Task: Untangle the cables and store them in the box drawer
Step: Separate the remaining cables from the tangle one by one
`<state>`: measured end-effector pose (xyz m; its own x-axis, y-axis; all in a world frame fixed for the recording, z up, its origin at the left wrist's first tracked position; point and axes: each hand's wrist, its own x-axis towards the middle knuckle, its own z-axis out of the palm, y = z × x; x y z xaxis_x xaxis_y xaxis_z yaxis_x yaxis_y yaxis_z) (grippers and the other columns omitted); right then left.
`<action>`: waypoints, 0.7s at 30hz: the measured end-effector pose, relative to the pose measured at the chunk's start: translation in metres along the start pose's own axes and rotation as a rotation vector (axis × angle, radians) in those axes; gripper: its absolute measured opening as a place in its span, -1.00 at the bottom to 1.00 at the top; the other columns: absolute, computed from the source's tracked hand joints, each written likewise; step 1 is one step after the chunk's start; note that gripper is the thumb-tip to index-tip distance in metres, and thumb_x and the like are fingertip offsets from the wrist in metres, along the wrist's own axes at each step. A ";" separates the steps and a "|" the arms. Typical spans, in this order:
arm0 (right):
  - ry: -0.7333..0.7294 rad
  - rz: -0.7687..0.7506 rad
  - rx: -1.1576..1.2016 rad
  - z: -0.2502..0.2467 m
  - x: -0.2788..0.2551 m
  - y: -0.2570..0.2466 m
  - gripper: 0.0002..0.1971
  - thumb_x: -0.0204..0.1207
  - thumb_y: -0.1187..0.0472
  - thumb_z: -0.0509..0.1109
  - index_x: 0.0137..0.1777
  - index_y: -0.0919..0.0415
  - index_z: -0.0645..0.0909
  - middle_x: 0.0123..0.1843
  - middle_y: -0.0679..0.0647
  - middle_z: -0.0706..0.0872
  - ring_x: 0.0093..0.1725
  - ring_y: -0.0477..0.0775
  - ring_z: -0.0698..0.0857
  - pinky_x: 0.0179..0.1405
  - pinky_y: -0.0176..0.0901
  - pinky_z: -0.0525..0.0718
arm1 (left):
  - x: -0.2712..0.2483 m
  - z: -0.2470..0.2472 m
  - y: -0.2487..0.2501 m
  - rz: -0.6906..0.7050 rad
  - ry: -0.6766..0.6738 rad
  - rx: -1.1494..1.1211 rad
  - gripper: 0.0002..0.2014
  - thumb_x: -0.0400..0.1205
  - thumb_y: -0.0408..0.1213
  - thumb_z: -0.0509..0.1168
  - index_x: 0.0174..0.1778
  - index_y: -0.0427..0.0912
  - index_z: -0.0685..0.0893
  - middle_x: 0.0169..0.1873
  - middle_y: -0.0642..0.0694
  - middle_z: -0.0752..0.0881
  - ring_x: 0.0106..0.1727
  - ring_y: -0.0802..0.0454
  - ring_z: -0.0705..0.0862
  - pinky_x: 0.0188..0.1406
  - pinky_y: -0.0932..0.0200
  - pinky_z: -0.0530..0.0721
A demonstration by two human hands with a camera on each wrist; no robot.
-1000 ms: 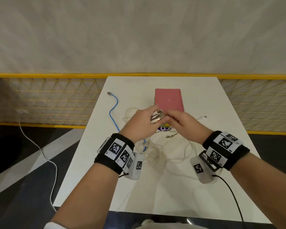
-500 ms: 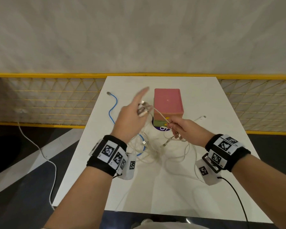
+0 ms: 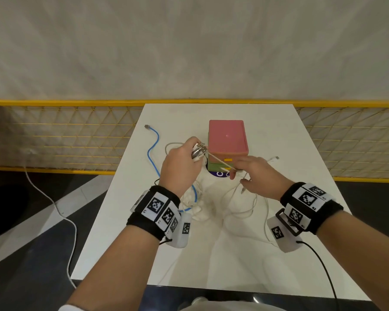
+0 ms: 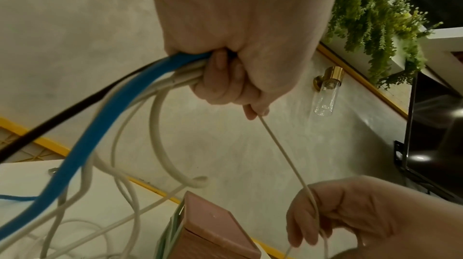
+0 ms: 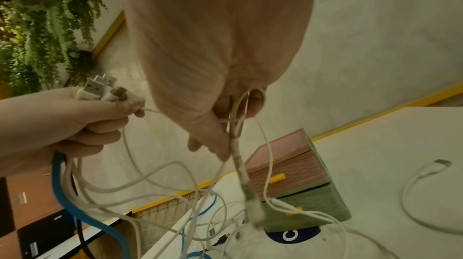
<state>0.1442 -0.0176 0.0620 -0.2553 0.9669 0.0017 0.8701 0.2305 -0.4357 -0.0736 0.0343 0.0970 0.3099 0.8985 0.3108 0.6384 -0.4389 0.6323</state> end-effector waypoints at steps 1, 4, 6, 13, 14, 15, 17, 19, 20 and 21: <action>0.046 0.008 -0.001 0.000 0.000 -0.001 -0.77 0.41 0.35 0.42 -0.02 0.02 0.65 0.14 -0.12 0.67 0.26 -0.01 0.54 0.19 -0.08 0.39 | 0.000 0.000 0.000 -0.009 0.016 -0.007 -0.94 0.63 -0.23 0.34 -0.02 -0.07 0.62 -0.41 0.00 0.69 -0.29 -0.14 0.68 -0.34 -0.03 0.67; 0.156 0.033 0.021 0.003 0.001 -0.004 -0.91 0.61 0.15 0.32 0.02 0.06 0.65 0.08 -0.14 0.68 0.24 -0.03 0.53 0.11 -0.19 0.21 | -0.001 -0.003 -0.003 -0.021 0.050 -0.006 -0.94 0.63 -0.24 0.33 -0.01 -0.05 0.62 -0.37 -0.06 0.72 -0.28 -0.17 0.70 -0.30 -0.09 0.69; 0.192 0.059 -0.021 0.005 0.002 -0.004 -0.82 0.66 0.07 0.24 0.02 0.01 0.68 0.06 -0.14 0.71 0.20 -0.05 0.54 0.10 -0.12 0.19 | -0.002 -0.006 -0.004 -0.030 0.065 -0.006 -0.93 0.63 -0.25 0.33 0.00 -0.05 0.63 -0.34 -0.06 0.74 -0.25 -0.16 0.69 -0.28 -0.06 0.68; 0.046 0.174 -0.050 -0.001 -0.004 0.008 -0.60 0.48 0.26 0.43 0.29 -0.05 0.56 0.27 -0.25 0.56 0.32 -0.06 0.54 0.17 -0.09 0.18 | -0.001 -0.024 -0.005 -0.057 0.248 -0.068 -0.85 0.59 -0.35 0.36 0.05 -0.10 0.65 -0.33 0.05 0.66 -0.20 -0.08 0.65 -0.25 0.05 0.65; 0.046 0.173 -0.030 -0.002 -0.005 0.008 -0.68 0.49 0.19 0.45 0.23 -0.02 0.57 0.17 -0.27 0.56 0.27 -0.06 0.57 0.21 -0.07 0.21 | -0.001 -0.026 -0.006 -0.057 0.269 -0.086 -0.85 0.59 -0.35 0.36 0.05 -0.09 0.64 -0.29 0.02 0.69 -0.19 -0.10 0.68 -0.22 0.01 0.68; 0.037 0.170 0.000 -0.001 -0.007 0.009 -0.75 0.50 0.09 0.44 0.16 -0.03 0.58 0.08 -0.29 0.57 0.21 -0.09 0.59 0.27 -0.03 0.25 | 0.000 -0.028 -0.007 -0.062 0.280 -0.102 -0.85 0.60 -0.35 0.36 0.05 -0.07 0.63 -0.27 0.01 0.71 -0.18 -0.11 0.69 -0.20 -0.03 0.70; -0.007 0.147 0.090 0.001 -0.012 0.008 -0.81 0.56 -0.08 0.32 0.12 -0.10 0.56 -0.03 -0.27 0.65 0.07 -0.18 0.63 0.41 0.05 0.26 | 0.000 -0.030 -0.008 -0.069 0.287 -0.126 -0.85 0.61 -0.35 0.34 0.04 -0.05 0.61 -0.24 -0.03 0.74 -0.19 -0.11 0.70 -0.19 -0.08 0.72; -0.052 0.126 0.140 0.003 -0.014 0.006 -0.77 0.64 -0.13 0.15 0.22 -0.23 0.51 -0.15 -0.20 0.72 -0.05 -0.24 0.65 0.43 -0.03 0.22 | -0.001 -0.029 -0.007 -0.067 0.281 -0.138 -0.84 0.61 -0.36 0.34 0.04 -0.03 0.60 -0.25 -0.03 0.75 -0.20 -0.12 0.71 -0.21 -0.09 0.72; -0.071 0.116 0.143 0.003 -0.015 0.003 -0.75 0.66 -0.13 0.09 0.27 -0.28 0.48 -0.21 -0.18 0.74 -0.11 -0.26 0.64 0.40 -0.08 0.21 | -0.002 -0.028 -0.006 -0.062 0.266 -0.144 -0.83 0.61 -0.37 0.34 0.03 -0.02 0.60 -0.27 -0.01 0.73 -0.23 -0.10 0.70 -0.24 -0.06 0.71; -0.085 0.111 0.144 0.004 -0.016 0.001 -0.74 0.67 -0.12 0.07 0.29 -0.30 0.47 -0.25 -0.17 0.74 -0.16 -0.30 0.62 0.37 -0.12 0.20 | -0.003 -0.026 -0.004 -0.057 0.240 -0.156 -0.83 0.60 -0.38 0.35 0.03 -0.02 0.61 -0.31 0.04 0.71 -0.27 -0.06 0.69 -0.28 0.00 0.70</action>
<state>0.1472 -0.0330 0.0579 -0.2012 0.9712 -0.1273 0.8273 0.0989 -0.5530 -0.0957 0.0337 0.1122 0.0892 0.9037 0.4187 0.5279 -0.3994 0.7495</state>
